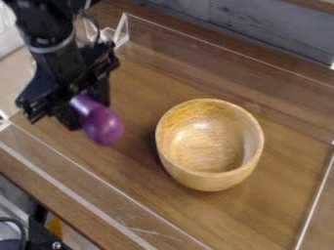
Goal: Remove the purple eggplant from inside the brown bowl and put it on the table
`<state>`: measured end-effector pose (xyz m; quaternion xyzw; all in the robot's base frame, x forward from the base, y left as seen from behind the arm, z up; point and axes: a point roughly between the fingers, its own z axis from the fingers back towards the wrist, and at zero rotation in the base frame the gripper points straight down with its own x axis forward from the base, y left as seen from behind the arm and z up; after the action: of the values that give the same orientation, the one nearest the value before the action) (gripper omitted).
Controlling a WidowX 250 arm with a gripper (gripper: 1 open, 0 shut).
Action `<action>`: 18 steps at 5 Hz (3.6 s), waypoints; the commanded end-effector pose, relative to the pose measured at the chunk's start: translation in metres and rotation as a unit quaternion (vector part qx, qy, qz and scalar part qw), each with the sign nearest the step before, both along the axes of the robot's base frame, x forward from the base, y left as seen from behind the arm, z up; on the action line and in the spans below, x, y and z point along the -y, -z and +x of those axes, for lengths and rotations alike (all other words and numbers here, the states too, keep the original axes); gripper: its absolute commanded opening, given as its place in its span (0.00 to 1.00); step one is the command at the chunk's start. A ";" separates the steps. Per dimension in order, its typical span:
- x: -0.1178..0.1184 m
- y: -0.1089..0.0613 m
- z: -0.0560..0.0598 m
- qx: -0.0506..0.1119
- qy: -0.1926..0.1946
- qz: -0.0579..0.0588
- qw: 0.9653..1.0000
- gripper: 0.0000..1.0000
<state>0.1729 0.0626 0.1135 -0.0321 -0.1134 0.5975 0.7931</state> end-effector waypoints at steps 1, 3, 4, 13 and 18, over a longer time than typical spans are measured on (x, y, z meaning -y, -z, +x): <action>-0.003 0.012 0.005 0.009 0.041 0.019 0.999 0.00; -0.004 0.012 0.004 0.003 0.033 0.032 0.999 0.00; -0.003 0.009 0.004 0.000 0.026 0.038 0.999 0.00; 0.025 0.048 0.009 -0.015 -0.015 0.087 0.996 1.00; 0.008 0.074 0.006 -0.010 0.011 0.098 0.995 1.00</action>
<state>0.1763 0.0548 0.0375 0.0533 -0.1585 0.5749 0.8010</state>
